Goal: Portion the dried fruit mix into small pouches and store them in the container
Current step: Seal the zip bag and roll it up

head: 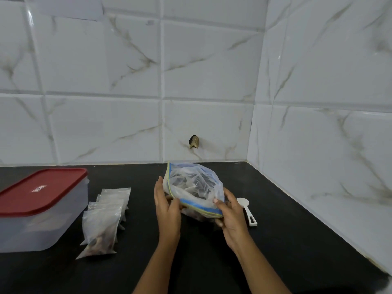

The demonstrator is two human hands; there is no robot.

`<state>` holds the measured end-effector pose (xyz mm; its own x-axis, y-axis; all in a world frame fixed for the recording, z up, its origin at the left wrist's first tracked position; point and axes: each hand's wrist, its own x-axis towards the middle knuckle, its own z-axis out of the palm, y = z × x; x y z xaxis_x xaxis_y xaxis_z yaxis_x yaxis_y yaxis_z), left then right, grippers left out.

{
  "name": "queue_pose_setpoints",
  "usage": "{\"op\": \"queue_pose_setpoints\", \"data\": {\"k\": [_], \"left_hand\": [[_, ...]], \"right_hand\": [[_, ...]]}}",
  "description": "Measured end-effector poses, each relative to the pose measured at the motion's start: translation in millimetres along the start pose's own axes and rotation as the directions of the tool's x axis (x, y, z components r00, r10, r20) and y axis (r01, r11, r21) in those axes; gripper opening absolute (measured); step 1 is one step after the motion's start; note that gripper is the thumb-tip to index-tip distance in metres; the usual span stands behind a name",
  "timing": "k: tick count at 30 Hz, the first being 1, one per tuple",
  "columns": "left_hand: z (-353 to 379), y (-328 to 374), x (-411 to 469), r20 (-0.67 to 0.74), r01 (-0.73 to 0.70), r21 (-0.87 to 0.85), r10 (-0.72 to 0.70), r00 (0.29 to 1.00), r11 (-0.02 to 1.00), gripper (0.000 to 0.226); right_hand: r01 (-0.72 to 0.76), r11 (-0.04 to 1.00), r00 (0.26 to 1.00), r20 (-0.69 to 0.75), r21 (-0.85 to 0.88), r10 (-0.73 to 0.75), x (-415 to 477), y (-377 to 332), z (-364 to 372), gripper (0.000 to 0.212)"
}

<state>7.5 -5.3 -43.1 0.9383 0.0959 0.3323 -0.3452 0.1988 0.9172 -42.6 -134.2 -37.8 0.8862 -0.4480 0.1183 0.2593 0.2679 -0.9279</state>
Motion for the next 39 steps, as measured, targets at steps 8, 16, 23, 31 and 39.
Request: {"op": "queue_pose_setpoints", "data": {"k": [8, 16, 23, 31, 39], "left_hand": [[-2.3, -4.2, -0.4, -0.015, -0.147, 0.254, 0.156, 0.988, 0.956, 0.03], [7.2, 20.5, 6.1, 0.011, -0.257, 0.568, 0.305, 0.952, 0.782, 0.025], [35.7, 50.8, 19.9, 0.707, -0.687, 0.677, 0.026, 0.707, 0.263, 0.046], [51.6, 69.3, 35.2, 0.547, -0.512, 0.674, 0.105, 0.83, 0.533, 0.025], [58.7, 113.0, 66.5, 0.369, -0.413, 0.537, 0.236, 0.899, 0.735, 0.019]], "right_hand": [[0.005, 0.941, 1.0, 0.003, -0.337, -0.004, 14.6, -28.3, 1.1, 0.017], [-0.146, 0.961, 0.987, 0.105, 0.234, 0.125, 14.6, -43.8, -3.4, 0.046], [-0.041, 0.996, 0.993, 0.109, 0.077, 0.032, 11.3, -18.9, 1.9, 0.059], [0.034, 0.749, 0.999, 0.044, -0.662, -0.007, 13.5, 9.6, 2.0, 0.016], [0.019, 0.781, 1.0, 0.014, -0.624, -0.012, 20.5, 10.1, -5.6, 0.012]]}}
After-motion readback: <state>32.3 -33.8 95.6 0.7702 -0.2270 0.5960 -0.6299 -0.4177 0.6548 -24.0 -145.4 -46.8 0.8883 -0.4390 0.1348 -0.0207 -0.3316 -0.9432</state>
